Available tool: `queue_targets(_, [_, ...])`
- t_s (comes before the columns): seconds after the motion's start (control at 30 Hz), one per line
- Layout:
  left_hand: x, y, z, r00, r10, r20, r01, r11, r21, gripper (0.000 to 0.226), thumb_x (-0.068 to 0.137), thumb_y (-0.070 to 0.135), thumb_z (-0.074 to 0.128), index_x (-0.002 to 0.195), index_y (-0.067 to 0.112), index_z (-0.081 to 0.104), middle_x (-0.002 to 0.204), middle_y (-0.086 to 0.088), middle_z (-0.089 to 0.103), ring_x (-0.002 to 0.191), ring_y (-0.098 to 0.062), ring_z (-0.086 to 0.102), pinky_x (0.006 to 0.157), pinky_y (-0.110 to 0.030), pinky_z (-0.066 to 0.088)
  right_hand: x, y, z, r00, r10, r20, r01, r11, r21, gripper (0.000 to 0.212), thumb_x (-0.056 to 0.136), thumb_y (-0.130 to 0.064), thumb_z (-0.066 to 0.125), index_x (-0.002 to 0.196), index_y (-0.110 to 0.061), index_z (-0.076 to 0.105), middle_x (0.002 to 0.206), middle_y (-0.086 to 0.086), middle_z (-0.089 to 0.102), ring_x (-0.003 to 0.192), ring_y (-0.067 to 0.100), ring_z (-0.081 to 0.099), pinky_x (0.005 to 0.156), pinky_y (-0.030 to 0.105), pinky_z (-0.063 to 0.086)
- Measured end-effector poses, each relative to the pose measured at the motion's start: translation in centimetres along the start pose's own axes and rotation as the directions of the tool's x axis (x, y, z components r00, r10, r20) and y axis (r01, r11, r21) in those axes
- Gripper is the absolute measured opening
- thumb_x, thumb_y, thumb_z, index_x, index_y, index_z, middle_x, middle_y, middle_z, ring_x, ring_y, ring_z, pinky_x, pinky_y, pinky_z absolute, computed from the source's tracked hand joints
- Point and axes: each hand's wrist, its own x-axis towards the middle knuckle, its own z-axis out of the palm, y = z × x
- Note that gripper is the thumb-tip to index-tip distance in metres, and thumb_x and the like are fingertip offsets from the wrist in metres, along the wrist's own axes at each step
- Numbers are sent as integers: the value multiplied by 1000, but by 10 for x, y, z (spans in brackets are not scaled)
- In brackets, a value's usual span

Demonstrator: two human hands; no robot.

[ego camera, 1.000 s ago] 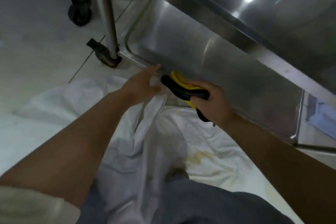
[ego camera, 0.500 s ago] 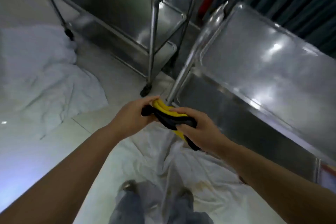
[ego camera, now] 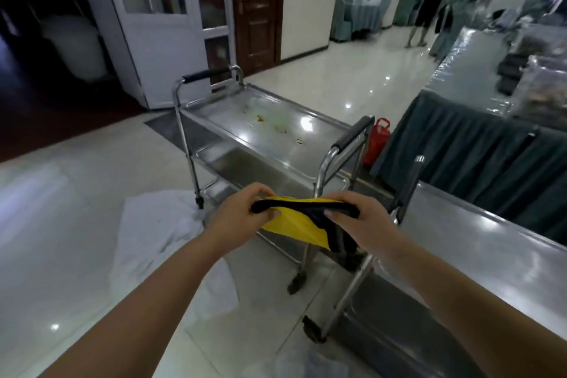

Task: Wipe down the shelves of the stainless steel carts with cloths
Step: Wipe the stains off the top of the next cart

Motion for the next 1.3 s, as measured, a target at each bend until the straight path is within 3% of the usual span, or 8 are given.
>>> queue_targets(0.2, [64,3,-25,995,-5,103,10,999,-52,44,84,25,72,102,63,59,92,16,71,84,5,64,76,-18,48,64,-3,-9,997,-54,-59,53,999,-12,24,88,-18,66,100,-38,66,91,-27,64,91,-12,57,73,3,41])
queue_targets(0.33, [123,-11,-20,994,-59,94,57,998,19,23,73,33,60,88,50,65,83,16,71,81,-4,67,77,-32,54,118,21,-11,998,-20,-63,21,1000,18,25,87,-17,67,97,-40,66,92,-28,64,93,-13,57,73,3,42])
queue_targets(0.57, [235,-46,-14,982,-154,110,146,986,78,19,67,41,60,84,34,65,74,8,71,75,-17,67,74,-43,54,221,76,-7,996,77,-46,-74,995,66,31,88,-19,66,95,-49,62,93,-30,64,96,-12,56,76,7,41])
queue_targets(0.87, [353,-100,-9,975,-162,155,125,967,222,21,78,41,74,77,29,57,89,3,56,79,-17,58,66,-35,52,324,132,18,954,297,37,-299,944,138,26,86,-15,67,92,-40,66,92,-12,69,88,2,65,71,11,49])
queue_targets(0.97, [398,-129,-6,946,-165,278,88,959,268,26,76,43,77,78,24,58,94,1,52,86,-16,53,72,-33,50,351,156,34,911,413,-1,-410,903,128,23,85,-15,69,97,-35,67,99,-4,68,96,13,64,83,24,54])
queue_targets(1.07, [441,-163,6,865,-194,462,68,959,274,30,80,45,72,80,23,52,81,0,57,74,-15,53,62,-30,43,373,179,51,849,528,-29,-521,844,131,21,85,-18,68,94,-37,67,95,-3,69,93,14,64,84,32,55])
queue_targets(1.17, [481,-196,19,803,-189,565,60,969,240,32,78,52,71,85,26,53,81,4,58,72,-10,54,55,-24,38,391,197,71,748,661,-66,-637,741,212,21,86,-16,66,101,-30,68,96,-3,69,93,13,64,83,29,54])
queue_targets(1.3, [522,-230,46,709,-217,671,80,970,229,32,80,56,67,76,26,58,71,5,57,66,-11,55,53,-25,36,410,217,99,593,795,-127,-713,591,378,22,84,-2,64,98,-18,70,84,-1,67,80,14,64,59,11,48])
